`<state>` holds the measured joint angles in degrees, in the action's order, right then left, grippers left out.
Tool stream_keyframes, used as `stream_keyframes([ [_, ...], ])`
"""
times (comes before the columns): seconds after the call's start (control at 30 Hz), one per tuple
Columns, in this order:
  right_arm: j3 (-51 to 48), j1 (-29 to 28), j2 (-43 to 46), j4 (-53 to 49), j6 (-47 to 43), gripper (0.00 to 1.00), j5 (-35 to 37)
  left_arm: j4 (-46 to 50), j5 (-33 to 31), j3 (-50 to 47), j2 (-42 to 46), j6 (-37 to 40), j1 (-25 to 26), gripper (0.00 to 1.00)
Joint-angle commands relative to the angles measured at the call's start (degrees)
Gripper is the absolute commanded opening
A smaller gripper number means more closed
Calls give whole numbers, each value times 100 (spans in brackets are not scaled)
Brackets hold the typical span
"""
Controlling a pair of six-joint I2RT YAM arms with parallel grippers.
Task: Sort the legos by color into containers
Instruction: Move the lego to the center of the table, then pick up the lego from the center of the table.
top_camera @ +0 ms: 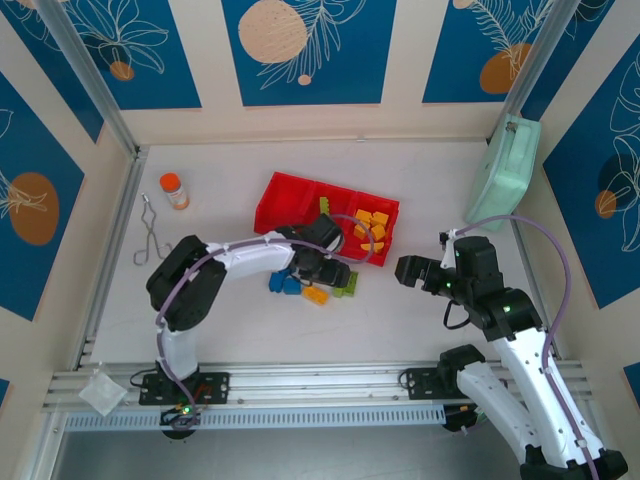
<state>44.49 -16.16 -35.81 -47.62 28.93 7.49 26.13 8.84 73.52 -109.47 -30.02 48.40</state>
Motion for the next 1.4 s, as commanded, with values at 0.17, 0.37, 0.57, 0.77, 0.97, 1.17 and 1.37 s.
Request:
stream_keyframes([
  [0.17,-12,-50,-4,-18,-73,99,-94,779,-927,288,-159,62,-94,64],
  [0.37,-5,-49,-7,-3,-80,99,-115,603,-1074,-246,302,-179,-462,59],
  [0.57,-13,-51,30,6,-89,99,-142,439,-607,-336,574,100,-439,61],
  [0.77,-23,-47,28,16,-89,99,-138,528,-445,-293,672,517,-335,67],
  [0.97,-22,-48,28,21,-76,99,-124,835,-262,-5,508,1095,-261,71],
  [1.17,-23,-46,26,24,-80,99,-131,1095,-402,369,118,1218,-260,68],
  [1.37,-37,-46,39,10,-35,99,-7,1460,-839,844,-342,1337,-207,63],
])
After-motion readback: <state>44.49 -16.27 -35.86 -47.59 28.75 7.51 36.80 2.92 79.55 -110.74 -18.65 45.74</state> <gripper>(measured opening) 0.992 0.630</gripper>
